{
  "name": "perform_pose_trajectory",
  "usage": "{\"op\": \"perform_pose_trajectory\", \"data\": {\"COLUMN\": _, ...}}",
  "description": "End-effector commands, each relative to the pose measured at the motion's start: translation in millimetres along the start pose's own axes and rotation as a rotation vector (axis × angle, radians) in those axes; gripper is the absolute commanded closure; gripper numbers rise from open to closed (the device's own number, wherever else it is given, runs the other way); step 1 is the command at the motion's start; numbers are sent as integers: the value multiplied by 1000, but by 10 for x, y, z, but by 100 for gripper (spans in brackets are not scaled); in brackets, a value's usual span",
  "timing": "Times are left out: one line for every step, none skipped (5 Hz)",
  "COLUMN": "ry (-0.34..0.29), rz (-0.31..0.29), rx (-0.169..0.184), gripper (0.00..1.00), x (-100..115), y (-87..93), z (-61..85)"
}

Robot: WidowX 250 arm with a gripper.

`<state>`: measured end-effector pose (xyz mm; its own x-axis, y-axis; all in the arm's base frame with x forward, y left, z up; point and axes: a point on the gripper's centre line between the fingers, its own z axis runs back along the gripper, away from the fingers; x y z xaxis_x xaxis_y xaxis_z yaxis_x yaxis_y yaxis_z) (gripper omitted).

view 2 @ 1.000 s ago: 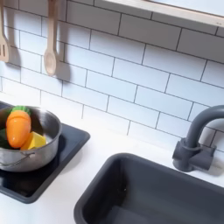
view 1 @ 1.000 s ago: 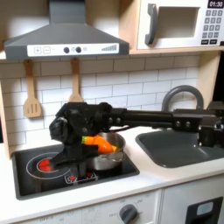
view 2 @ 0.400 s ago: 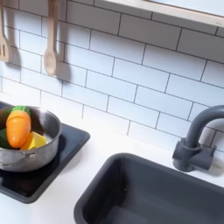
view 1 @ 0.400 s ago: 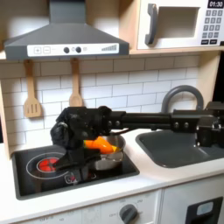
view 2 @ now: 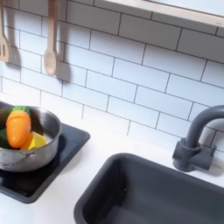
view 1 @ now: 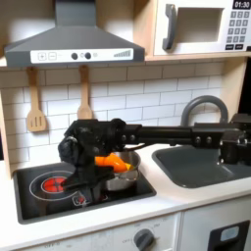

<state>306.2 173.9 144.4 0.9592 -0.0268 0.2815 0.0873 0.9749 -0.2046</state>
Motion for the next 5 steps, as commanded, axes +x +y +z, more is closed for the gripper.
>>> {"op": "perform_pose_trajectory", "data": {"ry": -7, "rz": -34, "rx": -24, "gripper": 100, "x": 91, "y": -131, "z": -39}}
{"op": "perform_pose_trajectory", "data": {"ry": -3, "rz": -33, "rx": -21, "gripper": 100, "x": 69, "y": -127, "z": -49}}
{"op": "perform_pose_trajectory", "data": {"ry": -7, "rz": -29, "rx": -15, "gripper": 100, "x": 67, "y": -114, "z": -40}}
{"op": "perform_pose_trajectory", "data": {"ry": -12, "rz": -18, "rx": -19, "gripper": 100, "x": 56, "y": -97, "z": -57}}
{"op": "perform_pose_trajectory", "data": {"ry": 0, "rz": -18, "rx": -25, "gripper": 100, "x": 28, "y": -90, "z": -90}}
